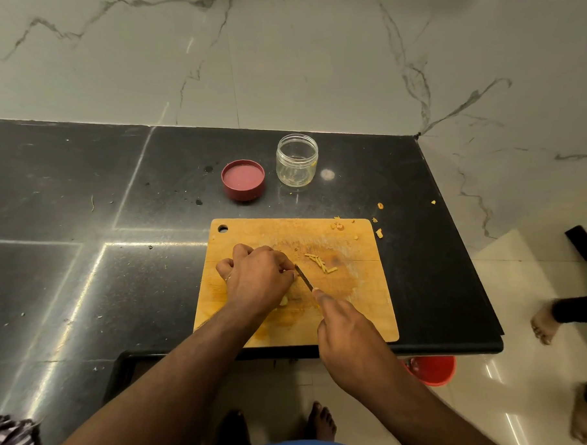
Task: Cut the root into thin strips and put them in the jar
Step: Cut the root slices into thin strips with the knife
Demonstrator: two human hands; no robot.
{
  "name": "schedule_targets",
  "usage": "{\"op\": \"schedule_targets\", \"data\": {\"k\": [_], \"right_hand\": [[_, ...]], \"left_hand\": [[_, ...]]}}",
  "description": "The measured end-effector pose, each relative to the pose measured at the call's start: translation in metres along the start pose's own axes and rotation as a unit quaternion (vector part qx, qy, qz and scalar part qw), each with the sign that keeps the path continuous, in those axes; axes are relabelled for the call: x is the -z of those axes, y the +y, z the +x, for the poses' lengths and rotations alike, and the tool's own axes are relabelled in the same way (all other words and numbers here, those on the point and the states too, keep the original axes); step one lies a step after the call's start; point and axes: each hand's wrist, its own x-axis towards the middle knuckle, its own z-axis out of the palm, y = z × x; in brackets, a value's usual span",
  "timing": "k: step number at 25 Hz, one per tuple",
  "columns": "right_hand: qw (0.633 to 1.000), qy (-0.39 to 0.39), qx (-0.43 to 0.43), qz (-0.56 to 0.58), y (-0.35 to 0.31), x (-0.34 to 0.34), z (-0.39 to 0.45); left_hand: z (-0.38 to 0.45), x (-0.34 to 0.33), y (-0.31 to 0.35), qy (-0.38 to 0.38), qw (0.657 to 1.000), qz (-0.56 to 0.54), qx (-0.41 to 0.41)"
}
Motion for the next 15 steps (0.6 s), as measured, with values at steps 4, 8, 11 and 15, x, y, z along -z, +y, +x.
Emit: {"op": "schedule_targets", "data": {"k": [4,8,11,15], "right_hand": [[1.0,-0.006,0.002,-0.01,0.001,-0.003,0.002],[1.0,-0.01,-0.003,-0.007,0.004,0.0,-0.019],[1.0,-0.001,0.011,-0.02,0.009,0.002,-0.027],[0.999,0.018,-0.006,0.028,0.006,0.008,-0.02]], "left_hand": [[0.001,0.0,0.0,0.002,1.0,0.001,0.005],[0.001,-0.001,0.001,0.004,1.0,-0.006,0.008],[0.001,-0.002,-0.001,0.0,1.0,-0.011,0.005],[0.0,-0.001,-0.005,-0.006,1.0,-0.026,0.01]]}}
